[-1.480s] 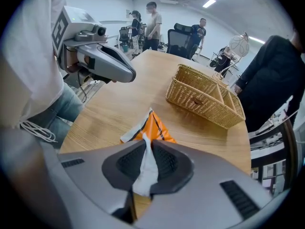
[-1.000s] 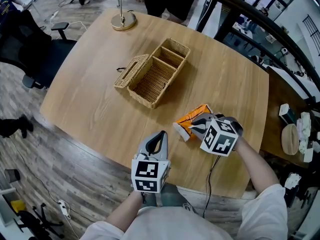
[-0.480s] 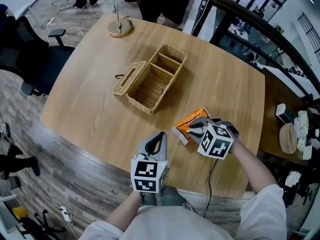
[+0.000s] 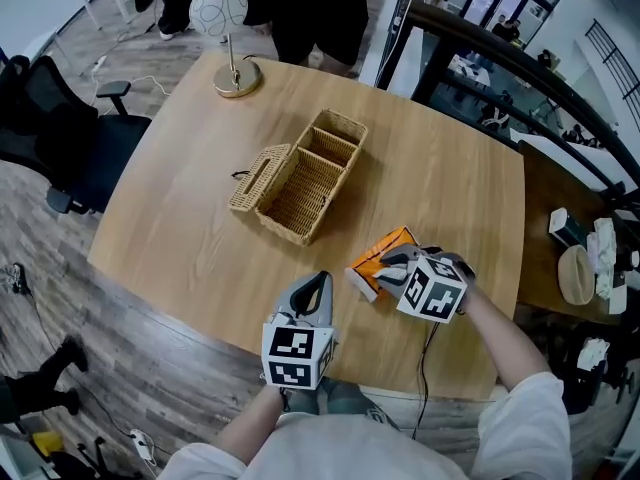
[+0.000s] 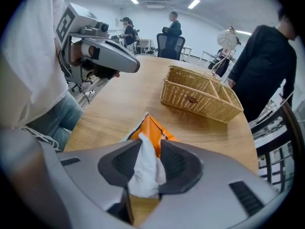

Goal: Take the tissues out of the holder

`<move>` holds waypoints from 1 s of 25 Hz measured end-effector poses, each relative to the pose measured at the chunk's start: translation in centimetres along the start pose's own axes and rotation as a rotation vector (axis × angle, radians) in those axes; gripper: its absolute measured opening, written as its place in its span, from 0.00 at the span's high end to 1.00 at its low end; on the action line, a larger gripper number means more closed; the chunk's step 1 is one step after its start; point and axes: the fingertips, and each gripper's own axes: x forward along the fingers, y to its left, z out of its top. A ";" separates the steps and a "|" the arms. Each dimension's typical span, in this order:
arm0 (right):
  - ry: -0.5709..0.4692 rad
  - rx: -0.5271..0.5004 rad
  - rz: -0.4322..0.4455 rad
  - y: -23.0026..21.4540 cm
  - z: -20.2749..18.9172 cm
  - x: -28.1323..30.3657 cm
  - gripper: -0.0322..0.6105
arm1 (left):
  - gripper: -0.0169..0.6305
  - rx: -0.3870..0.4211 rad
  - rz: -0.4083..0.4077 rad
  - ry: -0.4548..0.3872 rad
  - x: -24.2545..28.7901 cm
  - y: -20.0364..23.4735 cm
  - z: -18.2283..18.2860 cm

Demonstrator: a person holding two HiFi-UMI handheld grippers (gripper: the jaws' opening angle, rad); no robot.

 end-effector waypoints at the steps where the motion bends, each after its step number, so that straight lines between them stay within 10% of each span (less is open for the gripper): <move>1: -0.005 0.010 0.002 0.0 0.0 -0.1 0.78 | 0.96 0.003 -0.003 0.002 0.0 0.0 0.1; 15: -0.101 0.121 -0.001 -0.3 1.4 -2.3 0.70 | 0.96 0.039 -0.018 -0.011 -0.7 -0.2 1.6; 25: -0.243 0.261 -0.200 -1.6 2.1 -6.9 0.75 | 0.96 0.072 -0.035 -0.050 -1.8 -2.0 3.2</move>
